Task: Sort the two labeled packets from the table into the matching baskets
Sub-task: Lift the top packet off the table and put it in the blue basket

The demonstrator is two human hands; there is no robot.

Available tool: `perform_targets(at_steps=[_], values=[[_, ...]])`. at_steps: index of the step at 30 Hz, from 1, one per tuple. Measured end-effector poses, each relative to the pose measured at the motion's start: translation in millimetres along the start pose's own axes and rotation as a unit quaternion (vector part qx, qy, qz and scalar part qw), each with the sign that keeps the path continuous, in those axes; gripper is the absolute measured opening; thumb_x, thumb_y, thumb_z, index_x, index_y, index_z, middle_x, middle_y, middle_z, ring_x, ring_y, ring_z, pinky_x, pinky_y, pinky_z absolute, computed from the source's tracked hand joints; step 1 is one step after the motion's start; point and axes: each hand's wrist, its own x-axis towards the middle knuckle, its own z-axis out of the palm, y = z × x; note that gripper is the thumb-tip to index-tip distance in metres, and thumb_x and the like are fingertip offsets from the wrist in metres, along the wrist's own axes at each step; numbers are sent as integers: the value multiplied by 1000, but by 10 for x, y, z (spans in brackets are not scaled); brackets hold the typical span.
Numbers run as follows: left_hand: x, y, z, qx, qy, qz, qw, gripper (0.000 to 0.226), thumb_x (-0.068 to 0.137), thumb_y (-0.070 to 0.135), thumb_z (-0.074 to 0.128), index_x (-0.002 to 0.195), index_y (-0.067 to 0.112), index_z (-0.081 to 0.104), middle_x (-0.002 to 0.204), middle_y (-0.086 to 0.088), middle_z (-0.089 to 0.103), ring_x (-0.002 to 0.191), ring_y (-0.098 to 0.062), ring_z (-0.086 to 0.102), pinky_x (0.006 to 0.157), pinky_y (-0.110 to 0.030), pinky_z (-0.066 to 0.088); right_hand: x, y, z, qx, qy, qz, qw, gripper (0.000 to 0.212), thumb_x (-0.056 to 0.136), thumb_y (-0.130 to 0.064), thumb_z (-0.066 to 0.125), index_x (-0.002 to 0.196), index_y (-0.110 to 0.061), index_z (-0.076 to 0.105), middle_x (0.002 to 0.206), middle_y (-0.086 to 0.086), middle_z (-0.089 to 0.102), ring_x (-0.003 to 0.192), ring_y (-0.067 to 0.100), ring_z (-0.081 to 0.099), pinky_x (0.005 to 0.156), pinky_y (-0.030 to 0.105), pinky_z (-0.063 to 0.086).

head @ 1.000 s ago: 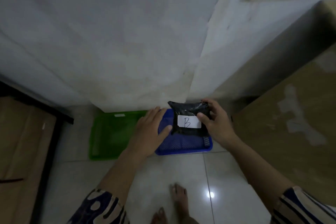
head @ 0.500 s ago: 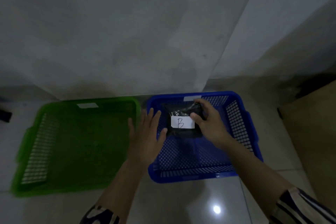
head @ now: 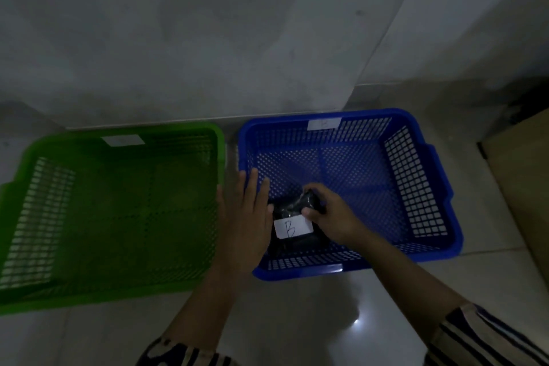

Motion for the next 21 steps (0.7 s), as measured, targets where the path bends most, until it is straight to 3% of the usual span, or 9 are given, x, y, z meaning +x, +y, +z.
perform_targets(at_steps=[1, 3, 6, 8, 12, 16, 19, 21], values=[[2, -12, 8, 15, 16, 4, 1000, 42, 90, 28, 39, 127, 9, 47, 137, -14, 49, 129, -33, 41, 99, -65, 30, -18, 18, 21, -14, 3, 5, 1000, 38, 86, -9, 56, 122, -16, 45, 116, 5, 52, 110, 18, 48, 85, 22, 38], [3, -34, 40, 0, 36, -5, 999, 42, 93, 27, 35, 131, 9, 41, 142, -13, 42, 134, -29, 31, 104, -63, 19, -43, 47, 47, -52, 13, 9, 999, 45, 86, -12, 58, 127, -14, 42, 127, 11, 52, 112, 18, 47, 92, 26, 38], [-13, -53, 90, -42, 38, -47, 997, 52, 91, 33, 19, 140, 13, 20, 151, -4, 7, 137, -23, -4, 105, -57, -11, -57, 70, 81, -144, 13, 11, 989, 50, 86, -18, 58, 132, -13, 39, 138, 16, 40, 123, 29, 41, 104, 32, 33], [-23, -63, 123, -44, 38, -64, 996, 55, 90, 37, 10, 142, 17, 7, 147, 4, -11, 135, -18, -16, 104, -53, -22, -66, 69, 102, -171, 2, 15, 985, 53, 85, -22, 59, 134, -15, 37, 139, 17, 35, 127, 30, 36, 106, 33, 30], [-14, -61, 145, -66, 46, -64, 995, 53, 93, 36, 10, 142, 18, 5, 146, 6, -14, 136, -13, -13, 107, -52, -17, -77, 69, 118, -193, -33, 3, 981, 67, 81, -27, 65, 137, -16, 30, 144, 17, 29, 131, 30, 32, 110, 34, 27], [-13, -55, 148, -63, 50, -67, 995, 54, 93, 38, 9, 142, 17, 5, 146, 7, -12, 137, -13, -11, 106, -52, -19, -59, 54, 174, -218, -37, -8, 975, 67, 83, -28, 62, 138, -17, 26, 151, 16, 19, 135, 30, 26, 112, 36, 24], [-17, -59, 147, -38, 46, -65, 996, 57, 90, 41, 4, 142, 17, 4, 146, 5, -12, 137, -16, -14, 105, -53, -21, -46, 73, 214, -329, -55, -6, 943, 69, 87, -39, 52, 141, -22, 13, 156, 11, -9, 141, 34, 5, 115, 46, 16], [-17, -52, 138, -35, 48, -63, 996, 58, 90, 40, 8, 142, 15, 6, 148, 3, -10, 137, -18, -13, 104, -54, -20, -60, 99, 250, -375, -80, -4, 924, 70, 90, -43, 43, 142, -23, 0, 155, 8, -15, 142, 33, -7, 116, 48, 7]])
